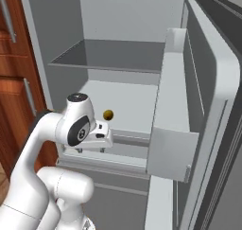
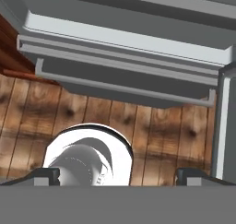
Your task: Retrieve a lemon from the fridge and place it on the cutting board with the fish.
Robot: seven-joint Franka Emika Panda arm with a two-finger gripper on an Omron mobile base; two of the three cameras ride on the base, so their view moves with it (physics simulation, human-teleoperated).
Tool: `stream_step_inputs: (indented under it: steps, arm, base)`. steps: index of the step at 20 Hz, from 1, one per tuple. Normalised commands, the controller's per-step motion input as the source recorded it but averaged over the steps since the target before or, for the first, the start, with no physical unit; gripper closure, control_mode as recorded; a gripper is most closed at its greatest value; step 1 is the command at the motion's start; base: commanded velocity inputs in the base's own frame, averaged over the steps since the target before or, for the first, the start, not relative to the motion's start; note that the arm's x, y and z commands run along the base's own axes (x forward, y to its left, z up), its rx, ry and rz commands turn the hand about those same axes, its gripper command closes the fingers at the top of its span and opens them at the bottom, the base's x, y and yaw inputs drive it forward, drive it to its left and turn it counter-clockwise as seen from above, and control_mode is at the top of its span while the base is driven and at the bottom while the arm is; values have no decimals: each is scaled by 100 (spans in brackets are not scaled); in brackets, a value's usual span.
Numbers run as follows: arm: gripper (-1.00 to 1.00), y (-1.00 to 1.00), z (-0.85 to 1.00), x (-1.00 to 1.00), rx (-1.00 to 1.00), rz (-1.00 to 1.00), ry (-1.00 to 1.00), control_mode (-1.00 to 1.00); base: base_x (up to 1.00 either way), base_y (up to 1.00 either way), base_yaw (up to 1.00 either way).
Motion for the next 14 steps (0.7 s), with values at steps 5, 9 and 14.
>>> stream_step_inputs:
  steps: [5,9,14]
  arm:
    - [-100,0,0,16,0,-1,-3,-100]
    - [-100,20,-3,43,0,-15,-8,-100]
    - [-100,17,0,28,0,-10,0,-100]
  base:
    - [20,-1,0]
    - [0,0,0]
    - [0,0,0]
